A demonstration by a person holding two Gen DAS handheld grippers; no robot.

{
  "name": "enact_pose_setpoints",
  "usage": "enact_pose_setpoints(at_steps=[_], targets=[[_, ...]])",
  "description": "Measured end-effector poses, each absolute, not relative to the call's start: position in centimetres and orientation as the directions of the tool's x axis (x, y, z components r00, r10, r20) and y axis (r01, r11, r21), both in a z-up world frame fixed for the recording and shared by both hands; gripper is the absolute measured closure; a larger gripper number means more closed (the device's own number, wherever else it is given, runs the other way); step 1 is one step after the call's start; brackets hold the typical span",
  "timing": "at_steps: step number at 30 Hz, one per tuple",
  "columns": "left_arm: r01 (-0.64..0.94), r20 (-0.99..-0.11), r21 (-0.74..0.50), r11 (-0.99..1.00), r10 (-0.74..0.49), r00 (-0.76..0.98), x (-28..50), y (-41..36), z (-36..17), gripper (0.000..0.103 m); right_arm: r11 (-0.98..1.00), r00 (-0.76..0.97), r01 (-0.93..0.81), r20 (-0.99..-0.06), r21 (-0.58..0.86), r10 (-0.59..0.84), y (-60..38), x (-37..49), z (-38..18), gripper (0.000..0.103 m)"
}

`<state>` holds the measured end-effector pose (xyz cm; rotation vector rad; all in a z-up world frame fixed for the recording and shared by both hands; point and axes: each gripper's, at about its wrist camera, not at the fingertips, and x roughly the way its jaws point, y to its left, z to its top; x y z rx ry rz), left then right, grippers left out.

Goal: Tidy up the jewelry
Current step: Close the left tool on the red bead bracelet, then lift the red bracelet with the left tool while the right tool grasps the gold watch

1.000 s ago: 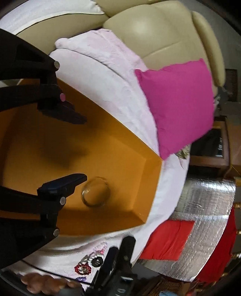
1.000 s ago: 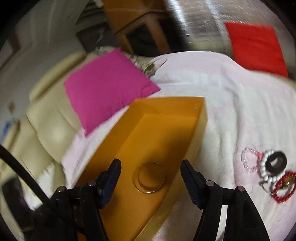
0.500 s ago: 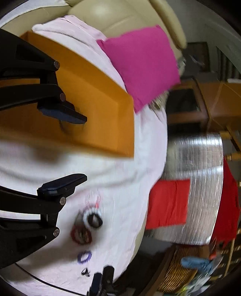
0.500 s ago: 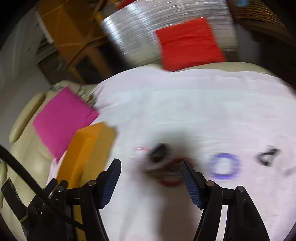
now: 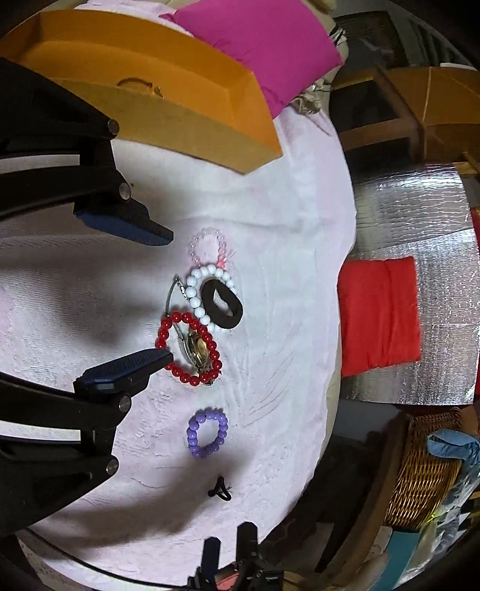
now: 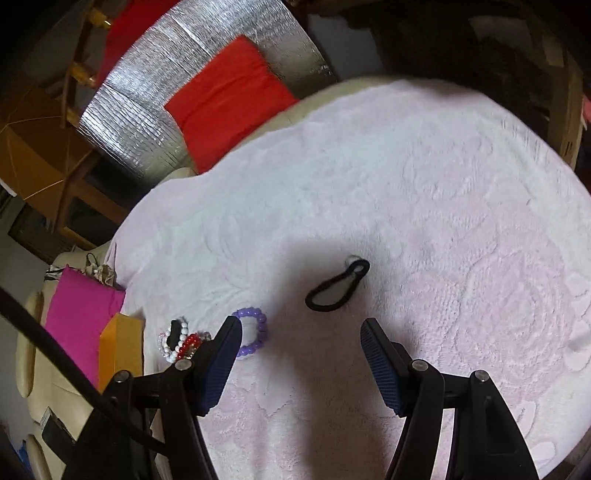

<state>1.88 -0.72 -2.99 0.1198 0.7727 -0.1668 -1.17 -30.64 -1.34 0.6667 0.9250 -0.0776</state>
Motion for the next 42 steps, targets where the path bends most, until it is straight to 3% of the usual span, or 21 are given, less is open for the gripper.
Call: enact_pose_setpoints(at_steps=[9,12,14,18,23,25,28,31,36,42], targets=[[0.085,-0.741,-0.072,0.994,-0.11,0.663,4.2,5.1,-3.9,0.044,0.737,0.596,0.371,-0.754,0.565,0.277,-32.6,-0.2,-3.5,0.033],[0.126,-0.739,-0.124,0.984,-0.177,0.651,4.3,5.1,-4.2,0.049,0.728,0.607,0.376,-0.746,0.573,0.274,-33.4,-0.3,-3.4,0.033],[0.183,-0.731,-0.147,0.972,-0.231,0.642,4.3,4.0,-4.1,0.059,0.722,0.611,0.38,-0.743,0.577,0.273,-33.8,-0.3,-3.4,0.033],[0.269,-0.714,-0.179,0.946,-0.313,0.626,4.5,1.0,-4.2,0.059,0.699,0.613,0.41,-0.744,0.586,0.265,-34.8,-0.5,-3.7,0.033],[0.25,-0.771,-0.159,0.955,-0.279,0.573,6.4,-1.0,-6.2,0.06,0.695,0.614,0.412,-0.743,0.589,0.266,-35.1,-0.5,-3.7,0.033],[0.242,-0.783,-0.166,0.956,-0.277,0.557,6.9,-1.4,-6.8,0.065,0.698,0.615,0.409,-0.742,0.588,0.265,-35.0,-0.4,-3.8,0.033],[0.278,-0.786,-0.185,0.942,-0.312,0.533,7.2,-2.2,-7.3,0.086,0.695,0.62,0.403,-0.737,0.595,0.271,-35.1,-0.4,-3.9,0.034],[0.299,-0.789,-0.162,0.94,-0.305,0.533,7.1,-3.2,-7.5,0.094,0.697,0.616,0.395,-0.735,0.599,0.282,-34.5,-0.1,-4.2,0.037],[0.356,-0.772,-0.228,0.906,-0.391,0.501,6.4,-3.6,-6.8,0.094,0.717,0.606,0.351,-0.73,0.602,0.316,-32.6,0.8,-4.3,0.044],[0.393,-0.746,-0.257,0.883,-0.439,0.5,4.8,-2.0,-5.4,0.094,0.748,0.585,0.289,-0.728,0.598,0.356,-29.2,2.2,-4.5,0.044]])
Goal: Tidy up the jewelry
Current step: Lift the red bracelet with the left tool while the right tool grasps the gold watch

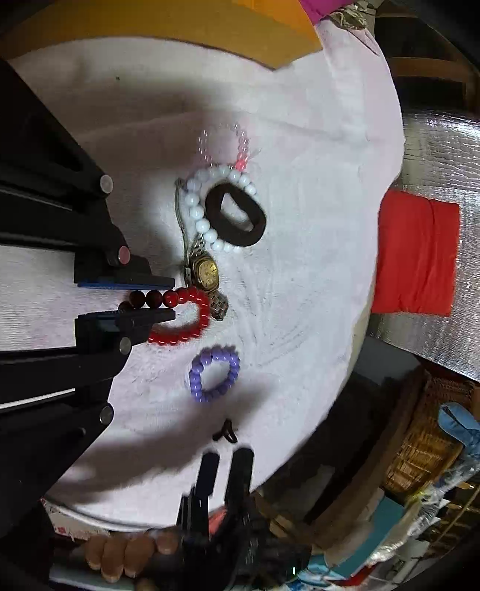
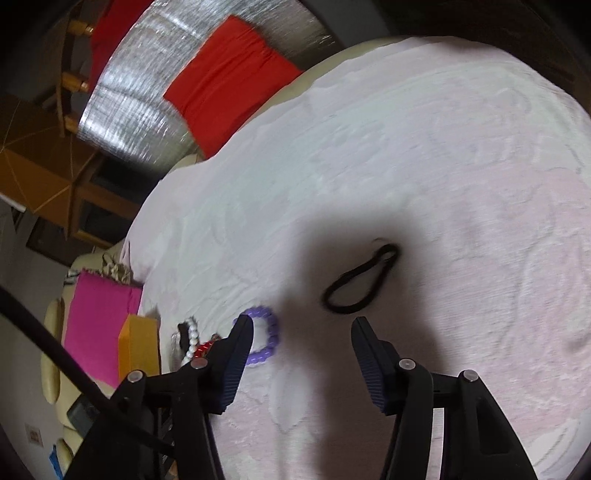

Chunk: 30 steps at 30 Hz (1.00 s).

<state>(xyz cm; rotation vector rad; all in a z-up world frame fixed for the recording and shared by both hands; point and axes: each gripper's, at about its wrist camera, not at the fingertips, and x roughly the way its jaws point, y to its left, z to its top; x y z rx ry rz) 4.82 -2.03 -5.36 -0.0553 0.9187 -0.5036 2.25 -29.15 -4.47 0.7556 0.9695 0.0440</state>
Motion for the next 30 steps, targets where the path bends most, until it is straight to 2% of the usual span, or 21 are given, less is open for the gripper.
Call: enact_pose_setpoints(at_steps=[6,9,11,16,18,25,26,27,29,30], targets=[[0.353,-0.739,-0.254,0.9,-0.417,0.529,3.6,1.0,-4.0,0.094,0.721,0.542,0.199,-0.687,0.664,0.484,-25.3,3.9,-5.0,0.044],[0.33,-0.74,-0.246,0.911,-0.397,0.543,3.2,2.4,-3.7,0.094,0.688,0.501,0.172,-0.664,0.705,0.555,-22.9,4.9,-5.7,0.051],[0.316,-0.738,-0.243,0.917,-0.386,0.553,3.1,3.0,-3.5,0.094,0.675,0.48,0.171,-0.659,0.718,0.579,-21.3,5.7,-6.3,0.051],[0.295,-0.73,-0.246,0.923,-0.377,0.57,2.9,3.9,-3.2,0.094,0.682,0.448,0.228,-0.697,0.695,0.56,-18.5,7.7,-8.0,0.054],[0.292,-0.728,-0.246,0.924,-0.375,0.574,2.8,4.2,-3.0,0.094,0.7,0.449,0.258,-0.724,0.666,0.524,-18.1,8.1,-8.4,0.058],[0.274,-0.724,-0.246,0.93,-0.364,0.586,2.1,4.9,-2.7,0.094,0.74,0.518,0.3,-0.754,0.602,0.403,-16.3,8.8,-8.0,0.059],[0.272,-0.723,-0.247,0.93,-0.363,0.587,2.1,5.0,-2.7,0.094,0.761,0.526,0.299,-0.765,0.576,0.372,-15.9,8.8,-7.8,0.064],[0.27,-0.723,-0.245,0.931,-0.361,0.59,1.9,5.1,-2.6,0.094,0.79,0.529,0.3,-0.783,0.535,0.329,-15.5,8.9,-7.7,0.075],[0.267,-0.722,-0.241,0.933,-0.356,0.594,1.9,5.4,-2.6,0.094,0.83,0.535,0.299,-0.803,0.47,0.262,-14.8,8.8,-7.5,0.089],[0.265,-0.721,-0.241,0.934,-0.355,0.595,1.8,5.4,-2.5,0.094,0.839,0.541,0.29,-0.802,0.461,0.253,-14.5,8.7,-7.4,0.09]])
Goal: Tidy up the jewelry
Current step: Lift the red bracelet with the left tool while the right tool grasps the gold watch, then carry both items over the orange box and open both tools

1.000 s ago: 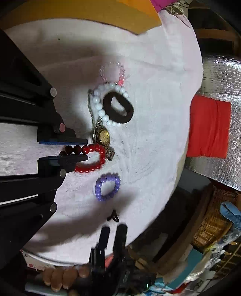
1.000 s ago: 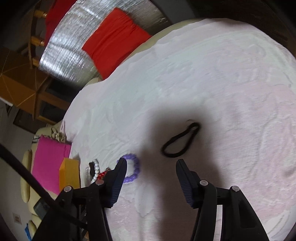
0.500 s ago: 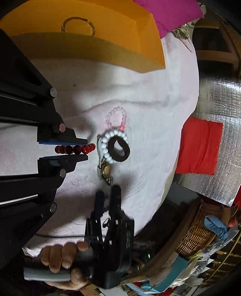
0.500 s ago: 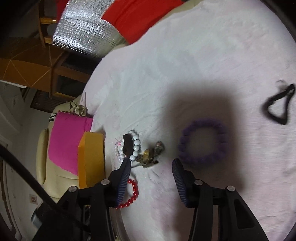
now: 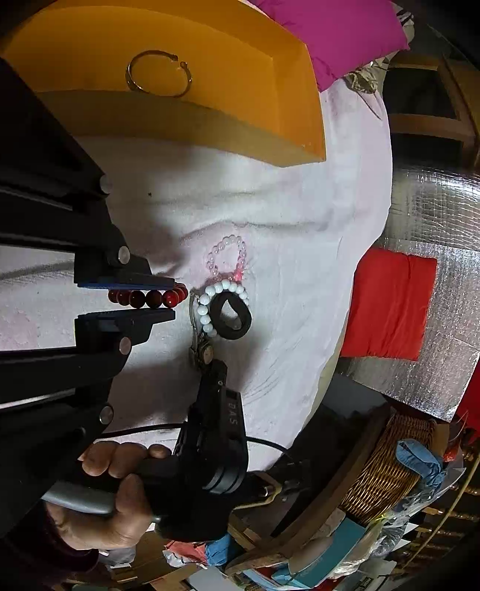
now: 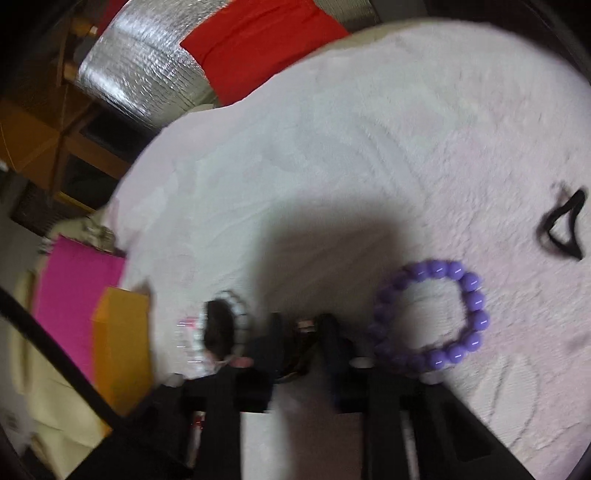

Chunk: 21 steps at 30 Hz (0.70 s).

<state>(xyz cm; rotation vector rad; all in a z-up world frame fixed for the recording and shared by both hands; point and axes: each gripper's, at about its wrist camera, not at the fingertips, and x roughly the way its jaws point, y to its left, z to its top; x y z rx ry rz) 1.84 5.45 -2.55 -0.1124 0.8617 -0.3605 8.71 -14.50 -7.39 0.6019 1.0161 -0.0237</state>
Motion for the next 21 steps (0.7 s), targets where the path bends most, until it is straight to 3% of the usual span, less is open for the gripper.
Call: enact_pose_setpoints(at_steps=[12,21], targets=[[0.231,-0.667,-0.256,0.939,-0.344,0.66,1.0,6.8,-0.7,0.094,0.836,0.738,0.173,-0.631,0.52,0.239,-16.5,5.3,-1.2,0.091],[0.223,-0.555,-0.286,0.932,-0.35,0.755,-1.6,8.6,2.6,0.094,0.869,0.842,-0.027,-0.457,0.493,0.286,-12.9,1.9,4.8,0.091]])
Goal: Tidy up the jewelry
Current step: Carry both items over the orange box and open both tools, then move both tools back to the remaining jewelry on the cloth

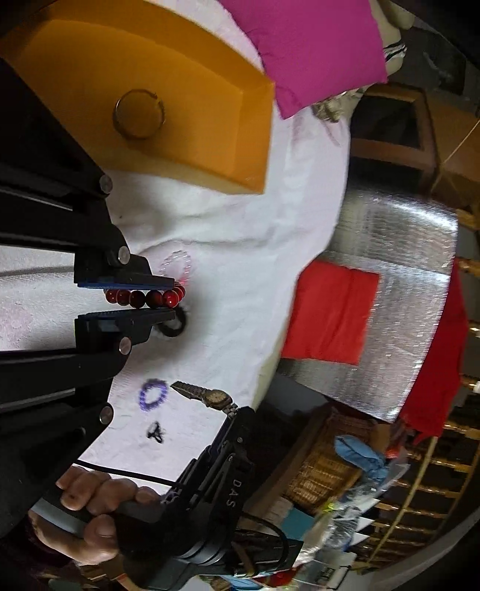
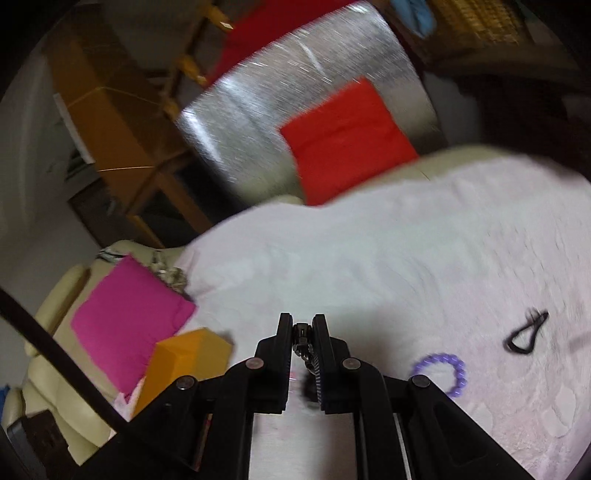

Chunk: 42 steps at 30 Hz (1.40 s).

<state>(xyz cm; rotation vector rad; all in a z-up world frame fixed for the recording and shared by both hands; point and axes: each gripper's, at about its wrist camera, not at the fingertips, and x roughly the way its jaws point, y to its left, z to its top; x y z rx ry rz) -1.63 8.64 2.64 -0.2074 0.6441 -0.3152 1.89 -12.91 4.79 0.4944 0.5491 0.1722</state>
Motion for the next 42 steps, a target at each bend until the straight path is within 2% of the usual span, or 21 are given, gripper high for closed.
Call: enact_pose_setpoints(at_steps=[6,10,14,18,21,24,25,26,28,29,33,37,42], targets=[[0.155,-0.486,-0.247,0.957,-0.26,0.834,-4.2,11.9,4.7,0.094,0.832,0.835,-0.207,-0.351,0.514,0.424,-7.9,-0.1,7.6,0.091],[0.043,-0.491,-0.211,0.976,-0.144,0.859,-4.9,15.5,4.6,0.094,0.782,0.78,-0.307,-0.327,0.542,0.533,-3.9,-0.5,8.1,0.091],[-0.102,-0.557,-0.163,0.981,-0.007,0.831,-4.8,19.5,2.9,0.094,0.735,0.714,-0.379,-0.328,0.562,0.619,-0.2,-1.1,7.6,0.091],[-0.231,-0.646,-0.109,0.967,0.108,0.755,-4.3,23.2,0.4,0.094,0.696,0.628,-0.417,-0.368,0.584,0.686,3.4,-1.7,5.8,0.091],[-0.288,-0.702,-0.107,0.952,0.133,0.699,-3.9,25.3,-1.4,0.094,0.669,0.562,-0.428,-0.401,0.608,0.723,4.9,-1.9,4.1,0.091],[-0.322,-0.714,-0.122,0.939,0.142,0.685,-3.8,26.3,-2.0,0.09,0.651,0.483,-0.414,-0.453,0.637,0.75,6.2,-1.9,2.6,0.088],[-0.321,-0.712,-0.123,0.939,0.142,0.687,-3.8,26.2,-2.0,0.084,0.647,0.46,-0.39,-0.47,0.656,0.754,6.3,-1.6,2.0,0.088],[-0.319,-0.708,-0.116,0.941,0.147,0.69,-3.9,26.1,-2.1,0.073,0.652,0.455,-0.373,-0.483,0.66,0.748,6.1,-1.5,1.7,0.087],[-0.312,-0.7,-0.087,0.946,0.165,0.695,-3.7,25.4,-2.1,0.063,0.672,0.482,-0.345,-0.491,0.655,0.726,5.2,-1.0,1.4,0.077],[-0.305,-0.696,-0.076,0.949,0.169,0.698,-3.8,25.0,-2.1,0.063,0.682,0.503,-0.334,-0.489,0.65,0.713,4.7,-0.9,1.4,0.073],[-0.268,-0.689,-0.042,0.962,0.167,0.706,-3.6,22.8,-1.8,0.063,0.71,0.556,-0.282,-0.493,0.646,0.669,2.1,-0.4,1.3,0.073],[-0.216,-0.674,-0.011,0.976,0.153,0.723,-2.7,20.1,-1.2,0.062,0.759,0.59,-0.215,-0.537,0.615,0.603,-0.2,0.2,0.9,0.073],[-0.163,-0.652,0.02,0.986,0.137,0.745,-2.0,16.6,-0.5,0.058,0.786,0.611,-0.158,-0.566,0.598,0.553,-3.1,0.7,0.5,0.07]])
